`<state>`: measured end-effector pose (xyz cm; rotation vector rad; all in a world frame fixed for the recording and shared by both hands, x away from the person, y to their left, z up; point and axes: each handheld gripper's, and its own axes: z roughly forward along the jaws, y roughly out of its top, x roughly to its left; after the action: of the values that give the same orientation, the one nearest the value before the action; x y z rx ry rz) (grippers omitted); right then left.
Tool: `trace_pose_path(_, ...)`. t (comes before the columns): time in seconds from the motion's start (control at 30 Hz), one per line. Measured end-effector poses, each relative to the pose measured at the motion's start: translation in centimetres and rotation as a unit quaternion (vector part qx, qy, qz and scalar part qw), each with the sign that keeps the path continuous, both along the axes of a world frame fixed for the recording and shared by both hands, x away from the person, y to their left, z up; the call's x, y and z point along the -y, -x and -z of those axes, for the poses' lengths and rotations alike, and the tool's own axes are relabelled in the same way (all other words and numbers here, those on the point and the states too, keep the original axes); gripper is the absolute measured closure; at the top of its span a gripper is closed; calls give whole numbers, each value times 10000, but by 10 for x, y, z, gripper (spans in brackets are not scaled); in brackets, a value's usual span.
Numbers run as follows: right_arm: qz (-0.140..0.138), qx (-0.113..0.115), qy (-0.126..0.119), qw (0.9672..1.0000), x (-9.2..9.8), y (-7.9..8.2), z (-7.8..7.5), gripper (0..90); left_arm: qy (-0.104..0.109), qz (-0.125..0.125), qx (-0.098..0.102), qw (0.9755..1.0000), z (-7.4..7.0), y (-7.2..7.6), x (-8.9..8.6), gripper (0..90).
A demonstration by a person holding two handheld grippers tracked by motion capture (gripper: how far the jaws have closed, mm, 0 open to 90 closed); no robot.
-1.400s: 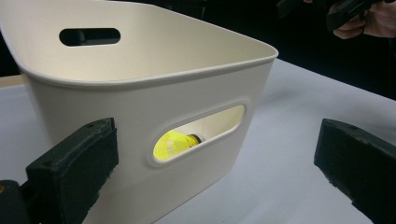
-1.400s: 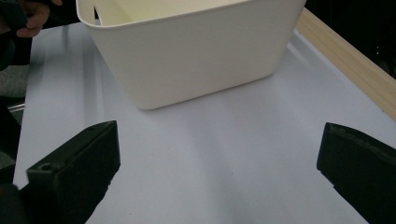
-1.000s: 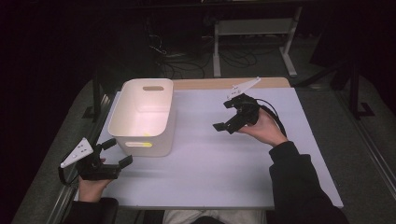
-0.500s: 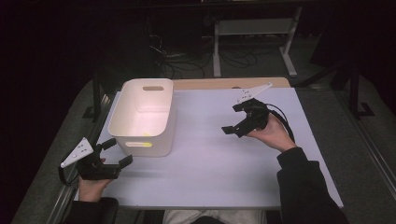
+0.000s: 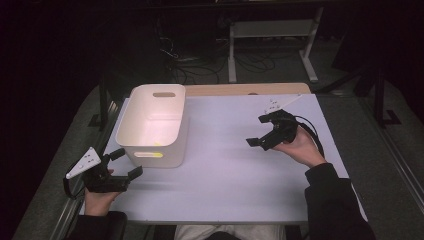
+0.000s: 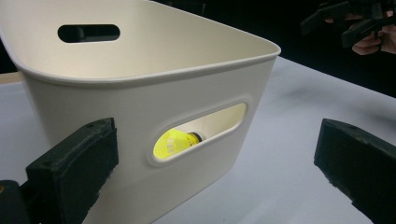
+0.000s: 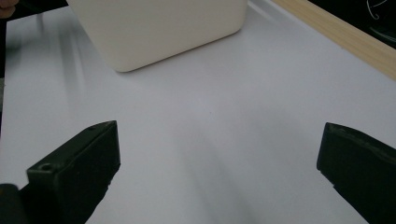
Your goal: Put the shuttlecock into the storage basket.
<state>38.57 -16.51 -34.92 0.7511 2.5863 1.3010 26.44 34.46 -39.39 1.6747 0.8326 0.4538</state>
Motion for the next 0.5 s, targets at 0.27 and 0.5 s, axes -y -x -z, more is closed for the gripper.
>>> trace_pose_path(0.27,86,-35,-70,9999,10,7,7,0,4,1,3,10000,0,0,0,0)
trace_pose_path(0.5,152,-39,-150,9998,19,15,13,0,-2,-5,4,10000,0,0,0,0)
